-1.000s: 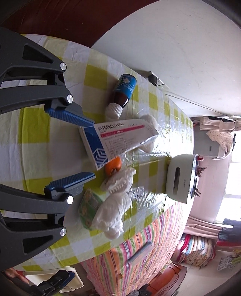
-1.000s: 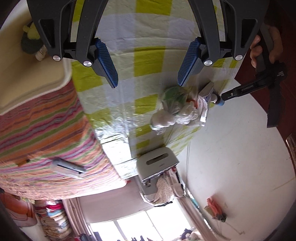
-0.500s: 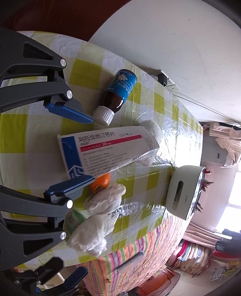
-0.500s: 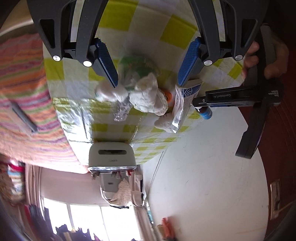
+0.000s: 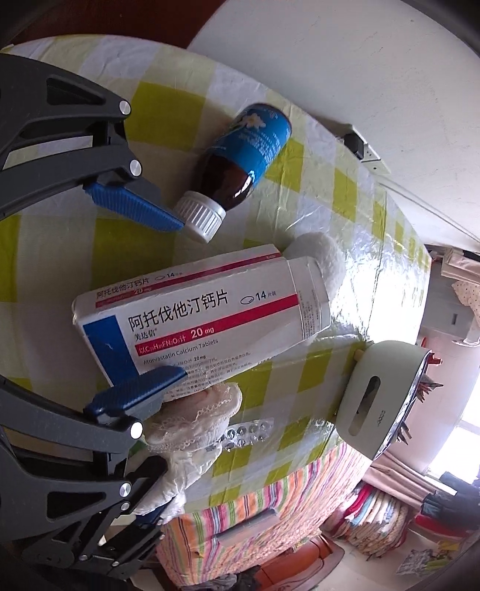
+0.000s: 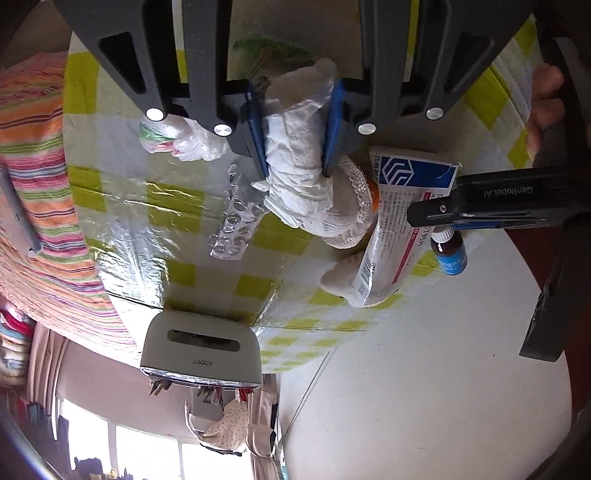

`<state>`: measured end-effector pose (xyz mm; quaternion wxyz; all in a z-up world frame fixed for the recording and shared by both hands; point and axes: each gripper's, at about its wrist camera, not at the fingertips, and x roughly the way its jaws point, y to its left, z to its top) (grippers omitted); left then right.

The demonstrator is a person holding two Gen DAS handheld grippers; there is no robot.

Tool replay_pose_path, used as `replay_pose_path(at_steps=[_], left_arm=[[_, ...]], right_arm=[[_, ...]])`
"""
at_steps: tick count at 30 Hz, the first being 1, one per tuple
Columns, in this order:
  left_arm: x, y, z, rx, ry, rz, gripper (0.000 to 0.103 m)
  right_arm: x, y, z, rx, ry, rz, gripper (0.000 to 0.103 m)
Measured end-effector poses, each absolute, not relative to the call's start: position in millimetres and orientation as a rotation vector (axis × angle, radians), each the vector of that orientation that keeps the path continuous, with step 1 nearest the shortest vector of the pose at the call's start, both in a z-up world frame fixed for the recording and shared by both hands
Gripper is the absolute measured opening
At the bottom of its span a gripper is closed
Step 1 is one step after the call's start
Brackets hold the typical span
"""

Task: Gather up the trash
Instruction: 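Grasp the white medicine box with the left tool while the right tool grasps the white tissue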

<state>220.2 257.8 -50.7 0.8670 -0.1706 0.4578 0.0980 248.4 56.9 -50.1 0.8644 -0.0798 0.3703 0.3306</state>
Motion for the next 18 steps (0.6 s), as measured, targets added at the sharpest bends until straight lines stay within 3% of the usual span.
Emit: replay_pose_path(at_steps=[5,9,10,11,18], left_arm=[[225,267,-60,-0.474,0.986,0.153,0.081],[226,277,-70,-0.593,0.994,0.113,0.079],[226,274,-69,-0.575,0.987,0.109,0.074],[226,269,-66,-0.559,0.974,0.084,0.057],[216,261,-55,-0.534,0.908,0.080,0.038]], right_arm=[[238,43,-49,-0.054,0.792,0.713,0.024],[228,35,-48,-0.009,0.785,0.723,0.024],[225,34,-47,-0.009,0.781,0.723,0.024],[223,33,-46,-0.010,0.775,0.721,0.024],[212,16,-39,0.022,0.734,0.708,0.024]])
